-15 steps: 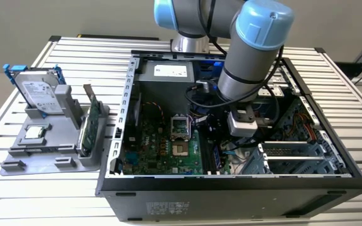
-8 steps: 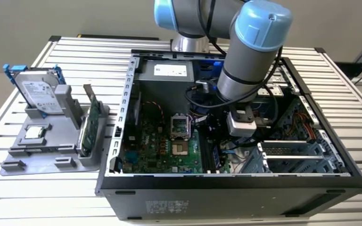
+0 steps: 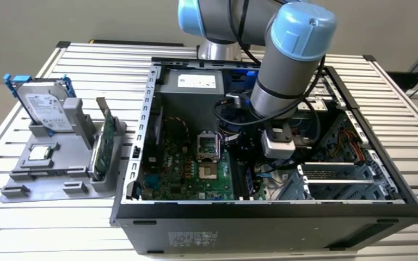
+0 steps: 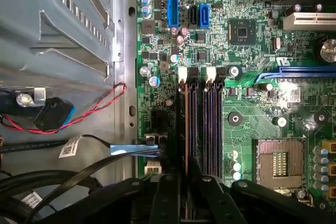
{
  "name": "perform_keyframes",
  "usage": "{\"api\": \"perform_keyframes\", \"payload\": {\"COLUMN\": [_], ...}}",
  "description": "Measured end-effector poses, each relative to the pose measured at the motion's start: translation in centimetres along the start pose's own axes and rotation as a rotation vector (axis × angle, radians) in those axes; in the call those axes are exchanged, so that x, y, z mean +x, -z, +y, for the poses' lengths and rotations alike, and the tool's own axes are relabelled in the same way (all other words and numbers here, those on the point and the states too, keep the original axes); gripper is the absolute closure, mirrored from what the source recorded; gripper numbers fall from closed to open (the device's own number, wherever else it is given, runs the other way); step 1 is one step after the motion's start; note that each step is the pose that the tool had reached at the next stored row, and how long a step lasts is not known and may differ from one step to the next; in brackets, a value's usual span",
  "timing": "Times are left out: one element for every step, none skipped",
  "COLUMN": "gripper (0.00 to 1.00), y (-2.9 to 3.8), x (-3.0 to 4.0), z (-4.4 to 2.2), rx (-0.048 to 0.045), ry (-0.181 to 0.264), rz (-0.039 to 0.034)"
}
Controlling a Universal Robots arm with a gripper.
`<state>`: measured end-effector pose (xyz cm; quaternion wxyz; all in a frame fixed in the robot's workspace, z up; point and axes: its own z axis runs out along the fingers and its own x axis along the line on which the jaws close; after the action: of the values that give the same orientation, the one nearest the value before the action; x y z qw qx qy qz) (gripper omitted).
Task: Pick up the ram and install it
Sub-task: 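Insert the ram into the slot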
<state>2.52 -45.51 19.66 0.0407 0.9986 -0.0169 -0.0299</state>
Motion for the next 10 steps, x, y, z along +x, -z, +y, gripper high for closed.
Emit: {"api": "perform_keyframes", "payload": {"gripper": [0.00, 0.00, 0.00, 0.00, 0.00, 0.00, 0.00, 0.00, 0.00, 0.00], "y": [0.05, 0.05, 0.06, 0.24, 0.58, 1.05, 1.49, 1.95, 2.33, 2.79], "x": [0.00, 0.00, 0.00, -0.01, -0.03, -0.06, -0.08, -0.11, -0.14, -0.16], "z": [0.03, 0.03, 0.03, 0.05, 0.08, 0.12, 0.15, 0.19, 0.22, 0.26], "rx": [-0.0015, -0.0014, -0.0016, -0.0018, -0.0013, -0.0011, -0.0010, -0.0009, -0.0006, -0.0004], "ry": [0.000, 0.000, 0.000, 0.000, 0.000, 0.000, 0.000, 0.000, 0.000, 0.000], "rz": [-0.0002, -0.0002, -0.0003, -0.0004, -0.0005, -0.0006, -0.0007, -0.0008, -0.0008, -0.0009]}}
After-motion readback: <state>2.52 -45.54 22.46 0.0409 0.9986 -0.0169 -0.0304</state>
